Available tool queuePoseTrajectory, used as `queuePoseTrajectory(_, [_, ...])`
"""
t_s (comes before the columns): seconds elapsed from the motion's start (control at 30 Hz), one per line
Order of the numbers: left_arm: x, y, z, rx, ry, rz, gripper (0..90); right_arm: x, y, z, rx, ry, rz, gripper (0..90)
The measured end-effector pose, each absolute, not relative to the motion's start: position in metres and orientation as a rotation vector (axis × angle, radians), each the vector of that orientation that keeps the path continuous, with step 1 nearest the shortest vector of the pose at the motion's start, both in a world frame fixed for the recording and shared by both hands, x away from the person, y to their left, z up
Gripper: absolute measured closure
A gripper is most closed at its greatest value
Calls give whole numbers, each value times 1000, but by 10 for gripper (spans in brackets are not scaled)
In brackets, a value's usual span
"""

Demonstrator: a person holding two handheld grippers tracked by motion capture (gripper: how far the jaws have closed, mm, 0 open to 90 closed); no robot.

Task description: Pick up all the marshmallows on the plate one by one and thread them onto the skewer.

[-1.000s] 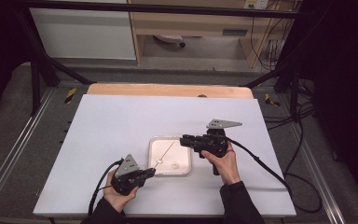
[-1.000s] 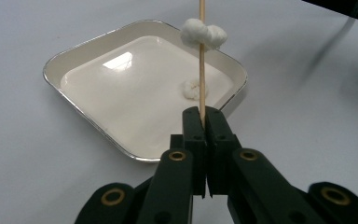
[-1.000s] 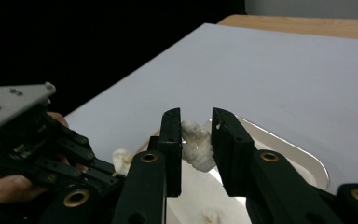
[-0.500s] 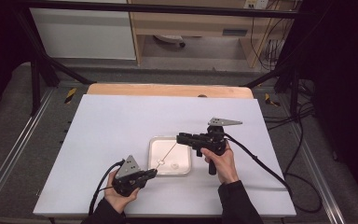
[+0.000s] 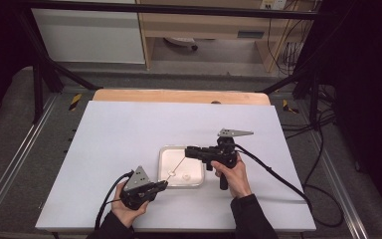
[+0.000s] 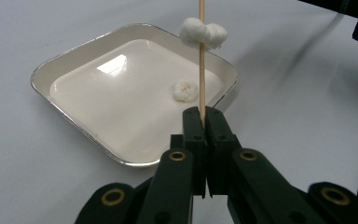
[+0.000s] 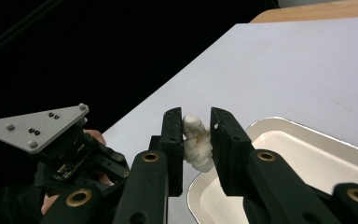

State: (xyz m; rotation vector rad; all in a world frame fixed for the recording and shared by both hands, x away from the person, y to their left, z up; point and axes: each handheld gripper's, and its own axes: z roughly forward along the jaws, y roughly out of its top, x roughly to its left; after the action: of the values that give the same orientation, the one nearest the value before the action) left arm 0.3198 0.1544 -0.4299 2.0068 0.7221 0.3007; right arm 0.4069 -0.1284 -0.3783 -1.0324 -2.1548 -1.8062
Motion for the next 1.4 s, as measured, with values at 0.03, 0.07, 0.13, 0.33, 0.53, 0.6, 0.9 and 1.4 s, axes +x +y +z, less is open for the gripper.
queuePoseTrajectory(0.03, [320, 154, -430, 2011, 720, 304, 883, 407, -128, -379, -1029, -2160, -1800, 765])
queuePoseTrajectory(0.07, [320, 154, -430, 2015, 720, 306, 883, 407, -127, -380, -1028, -2162, -1796, 768])
queuePoseTrajectory(0.13, [320, 154, -430, 2020, 723, 306, 884, 406, -126, -381, -1029, -2161, -1792, 775])
queuePoseTrajectory(0.33, [320, 153, -432, 2033, 728, 298, 884, 404, -122, -387, -1024, -2173, -1784, 788])
queuePoseTrajectory(0.53, [321, 152, -432, 2021, 724, 283, 885, 402, -119, -392, -1011, -2197, -1766, 793])
queuePoseTrajectory(0.6, [320, 150, -429, 2017, 731, 301, 885, 400, -113, -399, -980, -2194, -1712, 792])
queuePoseTrajectory(0.9, [323, 149, -431, 2010, 763, 281, 883, 396, -99, -413, -945, -2222, -1676, 785])
queuePoseTrajectory(1.4, [326, 159, -430, 2002, 798, 290, 882, 394, -119, -394, -1000, -2497, -1717, 257])
